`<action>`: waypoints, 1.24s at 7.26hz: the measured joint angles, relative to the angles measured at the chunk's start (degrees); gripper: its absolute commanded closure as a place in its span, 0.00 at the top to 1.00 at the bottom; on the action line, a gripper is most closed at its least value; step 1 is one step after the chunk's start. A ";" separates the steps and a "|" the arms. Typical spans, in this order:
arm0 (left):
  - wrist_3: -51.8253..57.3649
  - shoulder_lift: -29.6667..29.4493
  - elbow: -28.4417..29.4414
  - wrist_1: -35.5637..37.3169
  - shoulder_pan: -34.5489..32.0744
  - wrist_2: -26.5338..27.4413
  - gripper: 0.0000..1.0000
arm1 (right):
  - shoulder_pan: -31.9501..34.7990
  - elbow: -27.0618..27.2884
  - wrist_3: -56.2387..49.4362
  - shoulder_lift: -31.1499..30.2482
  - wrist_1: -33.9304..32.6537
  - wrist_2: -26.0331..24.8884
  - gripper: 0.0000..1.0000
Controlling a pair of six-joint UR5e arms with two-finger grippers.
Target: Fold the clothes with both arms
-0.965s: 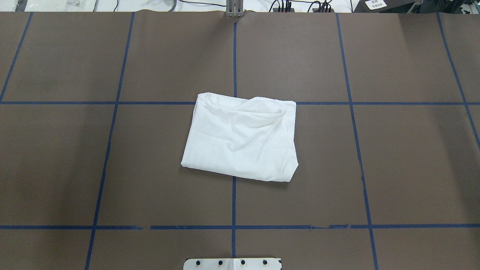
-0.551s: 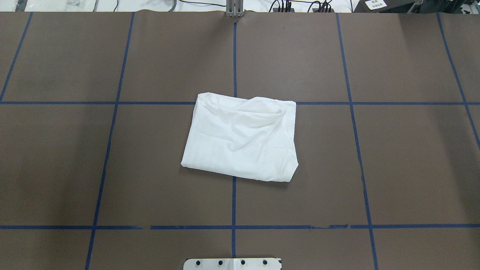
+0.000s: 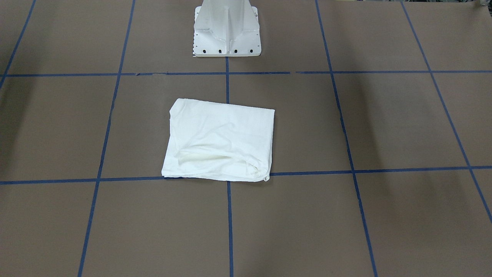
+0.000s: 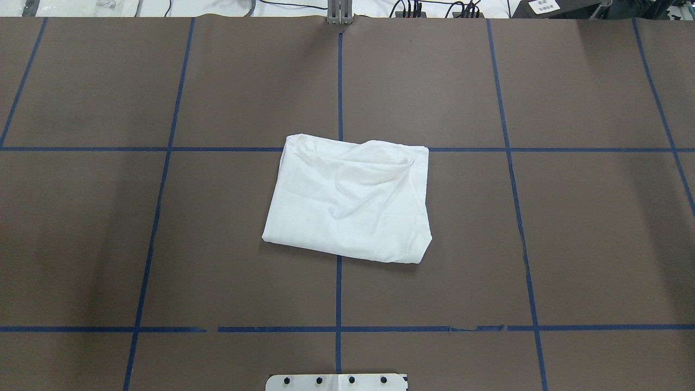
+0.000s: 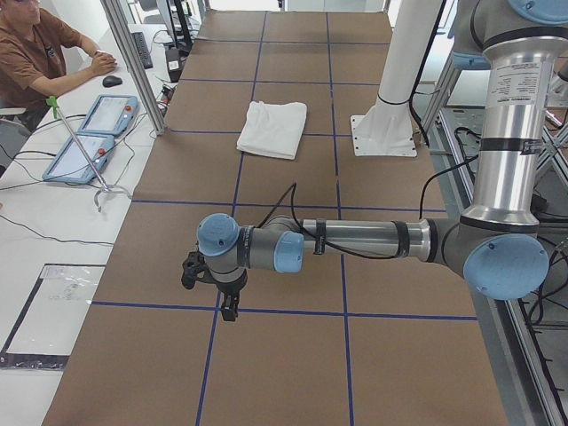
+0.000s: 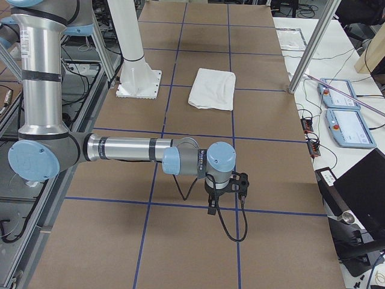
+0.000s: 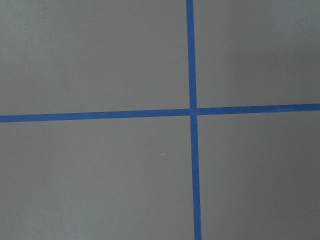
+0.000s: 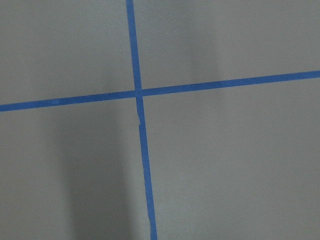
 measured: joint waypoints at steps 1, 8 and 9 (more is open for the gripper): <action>0.00 0.00 0.00 -0.02 0.02 0.00 1.00 | -0.28 0.00 0.00 0.01 0.00 0.00 1.00; 0.00 -0.09 0.18 0.14 -0.05 -0.01 1.00 | -2.31 -0.17 -0.02 0.01 0.00 -0.28 1.00; 0.00 -0.09 0.22 0.10 -0.05 -0.01 1.00 | -2.33 -0.17 -0.03 0.01 0.00 -0.30 1.00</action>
